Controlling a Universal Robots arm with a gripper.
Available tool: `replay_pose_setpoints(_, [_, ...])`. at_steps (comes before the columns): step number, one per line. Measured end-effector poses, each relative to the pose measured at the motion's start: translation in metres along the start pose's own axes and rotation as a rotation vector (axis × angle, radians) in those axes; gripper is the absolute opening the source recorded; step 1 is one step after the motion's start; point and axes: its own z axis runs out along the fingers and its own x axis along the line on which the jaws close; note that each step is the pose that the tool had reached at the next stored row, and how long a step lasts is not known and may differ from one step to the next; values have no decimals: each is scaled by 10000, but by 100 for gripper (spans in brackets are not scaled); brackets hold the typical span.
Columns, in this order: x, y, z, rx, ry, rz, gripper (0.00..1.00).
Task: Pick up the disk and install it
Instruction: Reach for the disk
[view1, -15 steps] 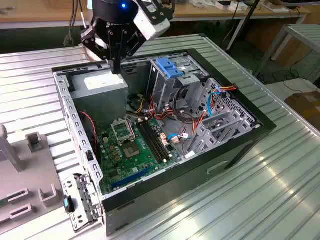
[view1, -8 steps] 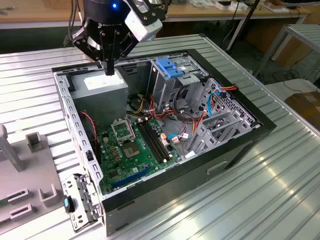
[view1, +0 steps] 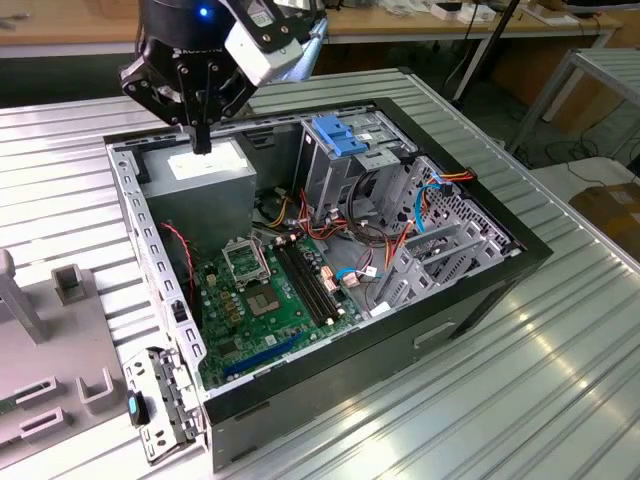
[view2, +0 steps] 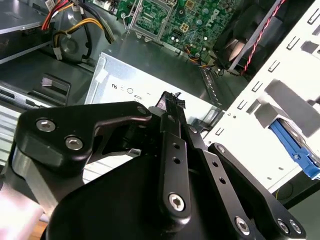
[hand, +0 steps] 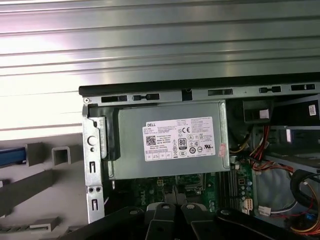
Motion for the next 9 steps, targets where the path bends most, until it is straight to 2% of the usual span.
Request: replay_pose_setpoints(9, [90,-6,-3,0,0,1,11])
